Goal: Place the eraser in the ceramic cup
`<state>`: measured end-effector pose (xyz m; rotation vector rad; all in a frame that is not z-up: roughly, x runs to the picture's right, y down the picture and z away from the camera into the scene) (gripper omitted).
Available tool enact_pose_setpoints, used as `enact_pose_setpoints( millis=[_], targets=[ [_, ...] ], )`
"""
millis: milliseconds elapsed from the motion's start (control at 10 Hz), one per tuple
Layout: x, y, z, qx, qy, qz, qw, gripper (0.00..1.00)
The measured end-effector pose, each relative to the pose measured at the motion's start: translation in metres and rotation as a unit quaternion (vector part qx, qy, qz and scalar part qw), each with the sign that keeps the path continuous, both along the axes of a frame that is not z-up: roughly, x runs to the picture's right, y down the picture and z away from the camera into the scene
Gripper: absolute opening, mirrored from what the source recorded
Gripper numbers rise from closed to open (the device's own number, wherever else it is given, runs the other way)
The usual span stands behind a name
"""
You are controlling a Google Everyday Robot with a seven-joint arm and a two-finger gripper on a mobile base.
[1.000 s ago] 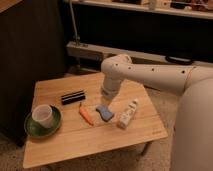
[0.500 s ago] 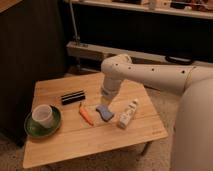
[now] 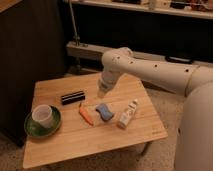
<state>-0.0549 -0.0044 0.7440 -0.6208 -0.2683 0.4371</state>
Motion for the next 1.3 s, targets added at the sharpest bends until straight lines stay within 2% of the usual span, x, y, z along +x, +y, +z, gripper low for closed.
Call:
enact_pose_setpoints(
  millis=[100,200,300,400,500,600,700,800,900,1100,1300],
  targets=[
    [-0.012,-0.011,-0.003,0.026,-0.032,-0.023,0.9989,0.05],
    [-0.024,-0.019,-0.004,0.055,-0.068,-0.060,0.9944,0.13],
    [-0.035,-0.026,-0.006,0.079,-0.099,-0.096,0.9873,0.17],
    [-0.043,-0.033,-0.007,0.103,-0.127,-0.130,0.9779,0.17],
    [-0.047,-0.035,-0.008,0.112,-0.139,-0.143,0.9735,0.17],
    [-0.050,-0.037,-0.009,0.119,-0.147,-0.153,0.9700,0.17],
    [-0.052,-0.038,-0.008,0.121,-0.150,-0.157,0.9686,0.17],
    [-0.051,-0.037,-0.006,0.119,-0.149,-0.157,0.9689,0.17],
    [-0.052,-0.037,0.003,0.119,-0.152,-0.162,0.9678,0.17],
    [-0.072,-0.032,0.035,0.108,-0.169,-0.169,0.9649,0.17],
    [-0.096,-0.015,0.073,0.094,-0.197,-0.172,0.9605,0.17]
  ],
)
